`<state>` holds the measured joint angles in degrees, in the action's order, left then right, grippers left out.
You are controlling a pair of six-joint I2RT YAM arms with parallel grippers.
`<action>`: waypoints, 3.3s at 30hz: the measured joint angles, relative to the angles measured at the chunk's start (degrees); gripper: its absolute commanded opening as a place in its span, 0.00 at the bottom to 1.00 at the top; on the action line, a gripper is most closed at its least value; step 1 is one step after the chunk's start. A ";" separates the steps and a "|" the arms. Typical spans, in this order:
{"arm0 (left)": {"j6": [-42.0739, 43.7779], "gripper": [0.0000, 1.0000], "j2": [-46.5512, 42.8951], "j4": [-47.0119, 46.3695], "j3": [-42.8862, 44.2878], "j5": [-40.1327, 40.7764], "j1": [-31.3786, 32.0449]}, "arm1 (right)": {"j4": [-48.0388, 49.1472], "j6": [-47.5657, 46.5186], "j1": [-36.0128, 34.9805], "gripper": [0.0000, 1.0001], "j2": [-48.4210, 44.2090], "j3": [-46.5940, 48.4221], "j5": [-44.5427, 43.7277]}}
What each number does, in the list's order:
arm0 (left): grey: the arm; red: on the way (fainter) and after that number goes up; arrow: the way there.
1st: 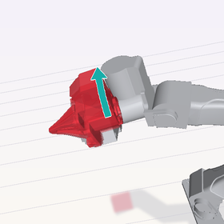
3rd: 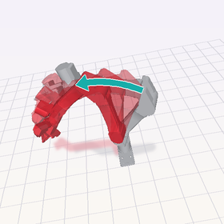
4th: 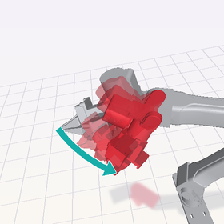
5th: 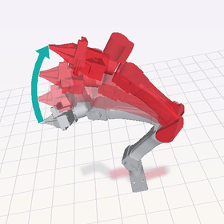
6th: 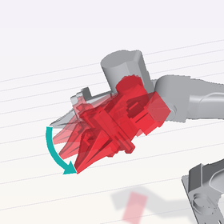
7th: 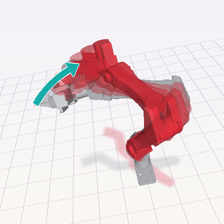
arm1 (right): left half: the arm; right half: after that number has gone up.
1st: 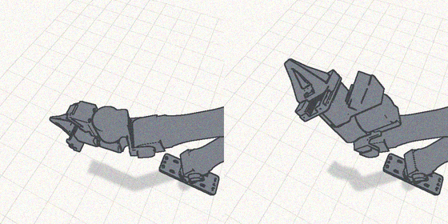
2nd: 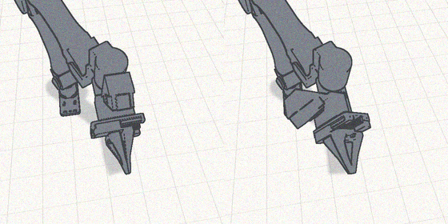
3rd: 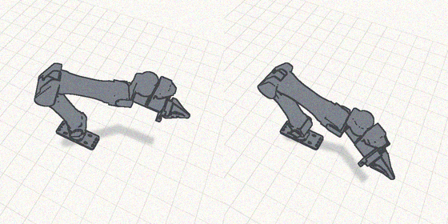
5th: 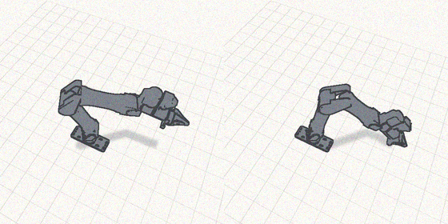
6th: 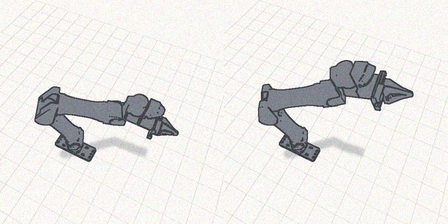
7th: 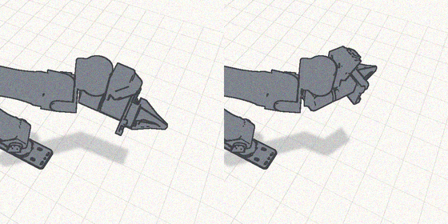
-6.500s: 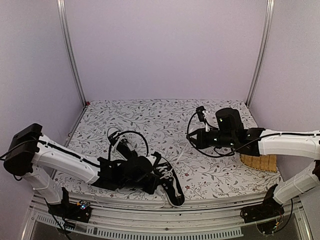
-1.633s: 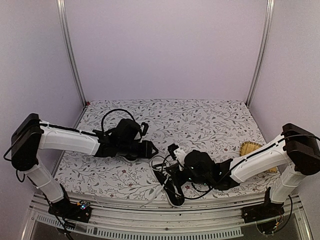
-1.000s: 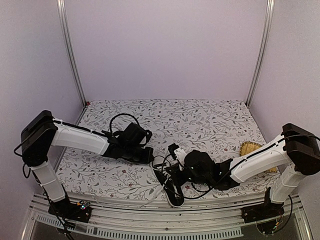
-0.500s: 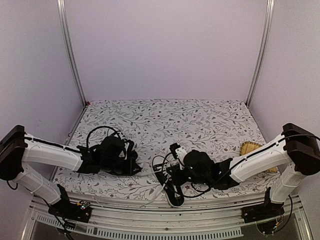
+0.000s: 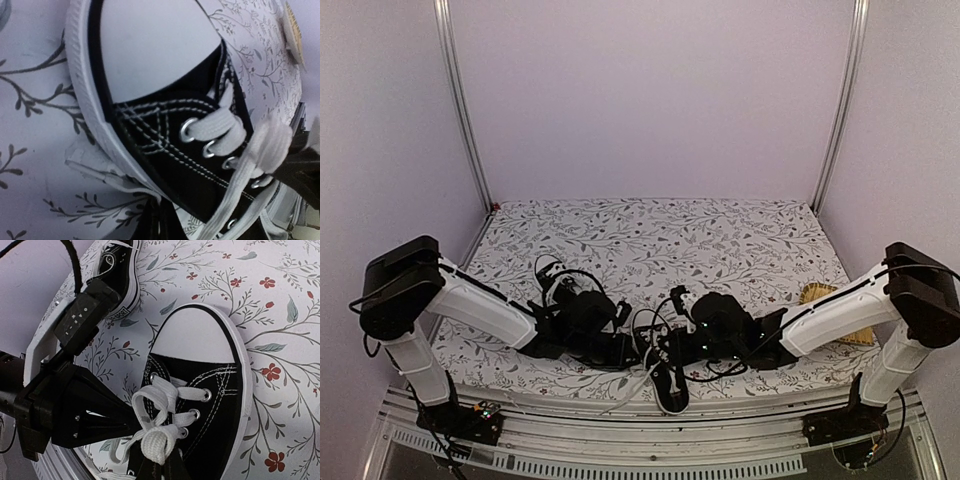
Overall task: Tie the shoes
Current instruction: Move the shoe to the center of the board, then pick up the half-tied shoelace from the center of the board, then wrap the half-tied shoelace around a loop with the shoelace, then pass from the right arm to the left
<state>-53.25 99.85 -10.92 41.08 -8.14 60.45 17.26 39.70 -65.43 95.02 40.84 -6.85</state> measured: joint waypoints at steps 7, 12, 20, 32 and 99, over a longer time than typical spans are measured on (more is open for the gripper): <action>-0.07 0.00 2.99 -2.51 2.23 0.02 -0.87 | 1.44 0.63 3.41 0.02 5.75 2.38 2.86; 0.37 0.00 6.38 -6.01 4.61 -0.09 -3.26 | 2.05 0.09 7.15 0.02 8.68 4.92 4.59; 1.77 0.00 9.86 -8.11 8.00 0.48 -7.06 | 2.49 -2.21 10.99 0.02 12.52 9.57 6.69; 4.46 0.00 -3.72 -7.93 3.19 10.80 -3.06 | 2.14 -6.32 11.87 0.02 6.86 7.78 10.97; 9.14 0.64 -9.51 -2.23 7.48 11.13 0.46 | 9.09 -15.58 13.60 0.02 0.70 1.38 29.00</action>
<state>-44.12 90.35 -13.15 48.56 2.98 60.90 26.35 24.12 -51.83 95.72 42.22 22.15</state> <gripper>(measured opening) 0.669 0.022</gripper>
